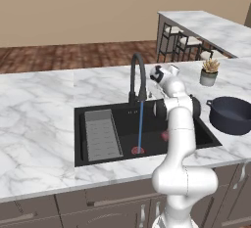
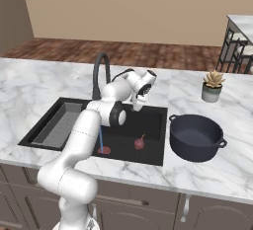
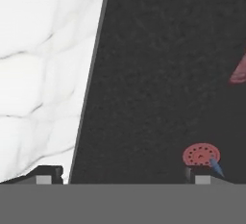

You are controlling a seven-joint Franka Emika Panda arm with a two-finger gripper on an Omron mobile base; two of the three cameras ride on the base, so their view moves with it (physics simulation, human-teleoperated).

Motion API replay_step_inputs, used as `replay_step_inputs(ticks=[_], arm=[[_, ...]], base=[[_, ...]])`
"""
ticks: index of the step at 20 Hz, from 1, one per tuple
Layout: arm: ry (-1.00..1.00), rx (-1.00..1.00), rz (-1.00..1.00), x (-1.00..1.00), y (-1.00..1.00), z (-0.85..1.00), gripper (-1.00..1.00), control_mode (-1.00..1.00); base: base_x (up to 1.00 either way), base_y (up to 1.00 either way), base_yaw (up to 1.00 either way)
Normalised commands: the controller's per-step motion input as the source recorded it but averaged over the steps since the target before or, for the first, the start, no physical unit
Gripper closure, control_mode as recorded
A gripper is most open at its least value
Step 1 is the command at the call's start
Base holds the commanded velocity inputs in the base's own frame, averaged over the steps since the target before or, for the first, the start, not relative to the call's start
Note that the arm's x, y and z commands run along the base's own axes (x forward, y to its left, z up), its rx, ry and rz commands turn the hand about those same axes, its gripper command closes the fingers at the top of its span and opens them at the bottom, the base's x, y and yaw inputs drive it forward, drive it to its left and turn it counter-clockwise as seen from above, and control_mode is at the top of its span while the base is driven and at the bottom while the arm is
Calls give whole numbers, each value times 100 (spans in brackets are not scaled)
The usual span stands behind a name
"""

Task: Dump the onion from the pot into the sink. Then turn on the water and wash the onion. Then turn off the water and put the onion back in the pot.

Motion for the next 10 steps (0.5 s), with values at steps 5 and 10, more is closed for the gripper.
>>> replay_step_inputs(ticks=[5, 10], arm=[[0, 0, -3, -1, 37, -1, -100, -100], [0, 0, -2, -18, 48, 0, -100, -100]], base=[[0, 0, 0], [0, 0, 0]])
